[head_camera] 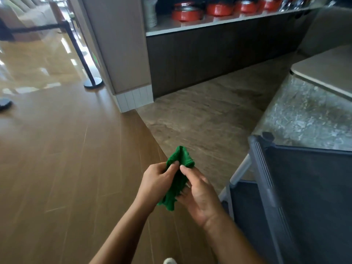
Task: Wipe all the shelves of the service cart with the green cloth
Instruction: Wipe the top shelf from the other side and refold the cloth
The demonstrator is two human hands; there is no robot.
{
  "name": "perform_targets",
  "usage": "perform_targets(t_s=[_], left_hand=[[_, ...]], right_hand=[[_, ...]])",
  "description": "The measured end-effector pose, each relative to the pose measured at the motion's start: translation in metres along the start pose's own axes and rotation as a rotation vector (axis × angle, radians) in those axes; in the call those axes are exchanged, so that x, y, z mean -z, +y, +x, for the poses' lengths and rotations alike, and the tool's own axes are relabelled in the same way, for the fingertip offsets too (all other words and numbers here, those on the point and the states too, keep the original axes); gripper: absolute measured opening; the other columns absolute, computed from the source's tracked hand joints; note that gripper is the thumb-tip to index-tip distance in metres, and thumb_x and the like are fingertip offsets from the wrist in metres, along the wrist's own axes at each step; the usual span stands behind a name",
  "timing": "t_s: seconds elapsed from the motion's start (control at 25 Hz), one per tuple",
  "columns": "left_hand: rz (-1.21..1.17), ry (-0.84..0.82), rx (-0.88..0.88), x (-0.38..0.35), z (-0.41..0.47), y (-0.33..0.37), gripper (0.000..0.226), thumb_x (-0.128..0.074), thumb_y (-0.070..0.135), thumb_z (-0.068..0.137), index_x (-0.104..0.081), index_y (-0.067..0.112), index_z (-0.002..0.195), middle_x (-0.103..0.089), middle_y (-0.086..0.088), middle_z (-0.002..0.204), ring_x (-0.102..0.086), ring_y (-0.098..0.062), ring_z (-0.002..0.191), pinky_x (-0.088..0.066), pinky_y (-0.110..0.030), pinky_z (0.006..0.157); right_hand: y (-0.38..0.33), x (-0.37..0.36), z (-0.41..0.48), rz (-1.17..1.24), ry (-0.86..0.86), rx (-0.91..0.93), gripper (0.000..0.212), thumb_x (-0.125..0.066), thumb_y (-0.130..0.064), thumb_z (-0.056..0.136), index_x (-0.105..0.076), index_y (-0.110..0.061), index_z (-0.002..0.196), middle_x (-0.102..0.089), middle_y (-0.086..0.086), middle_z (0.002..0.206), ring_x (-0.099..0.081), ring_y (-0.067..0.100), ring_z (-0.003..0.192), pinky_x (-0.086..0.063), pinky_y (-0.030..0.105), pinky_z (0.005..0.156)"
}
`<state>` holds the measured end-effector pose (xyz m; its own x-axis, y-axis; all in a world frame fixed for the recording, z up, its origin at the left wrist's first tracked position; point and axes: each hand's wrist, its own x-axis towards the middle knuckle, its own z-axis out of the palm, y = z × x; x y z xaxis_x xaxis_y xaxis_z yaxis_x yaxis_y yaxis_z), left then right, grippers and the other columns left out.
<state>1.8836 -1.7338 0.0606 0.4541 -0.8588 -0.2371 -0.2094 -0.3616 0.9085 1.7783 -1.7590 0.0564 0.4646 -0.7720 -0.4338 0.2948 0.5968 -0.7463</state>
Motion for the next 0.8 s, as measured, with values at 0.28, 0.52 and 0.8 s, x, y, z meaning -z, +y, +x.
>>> perform_targets(t_s=[0.28, 0.52, 0.8], left_hand=[[-0.197, -0.212, 0.010, 0.021, 0.146, 0.014, 0.031, -0.051, 0.035, 0.096, -0.072, 0.012, 0.093, -0.075, -0.003, 0.083, -0.071, -0.016, 0.081, -0.058, -0.031, 0.066], [-0.360, -0.481, 0.129, 0.042, 0.297, 0.046, 0.032, -0.046, 0.037, 0.099, -0.066, 0.013, 0.107, -0.074, -0.008, 0.095, -0.072, -0.025, 0.083, -0.056, -0.029, 0.060], [-0.332, -0.725, 0.242, 0.004, 0.413, 0.090, 0.027, -0.057, 0.025, 0.094, -0.064, 0.008, 0.113, -0.073, -0.013, 0.102, -0.071, -0.027, 0.093, -0.058, -0.033, 0.067]], right_hand=[[-0.047, -0.016, 0.120, -0.133, 0.316, 0.124, 0.012, -0.057, -0.016, 0.092, -0.069, -0.017, 0.096, -0.073, 0.011, 0.090, -0.070, 0.030, 0.086, -0.056, 0.050, 0.078], [-0.091, -0.022, 0.226, -0.030, 0.456, 0.147, 0.014, -0.055, -0.012, 0.092, -0.068, -0.012, 0.099, -0.073, 0.011, 0.089, -0.069, 0.027, 0.085, -0.057, 0.040, 0.072], [-0.143, 0.007, 0.286, 0.154, 0.612, 0.191, 0.016, -0.056, -0.010, 0.092, -0.068, -0.006, 0.099, -0.073, 0.017, 0.091, -0.071, 0.029, 0.081, -0.056, 0.034, 0.057]])
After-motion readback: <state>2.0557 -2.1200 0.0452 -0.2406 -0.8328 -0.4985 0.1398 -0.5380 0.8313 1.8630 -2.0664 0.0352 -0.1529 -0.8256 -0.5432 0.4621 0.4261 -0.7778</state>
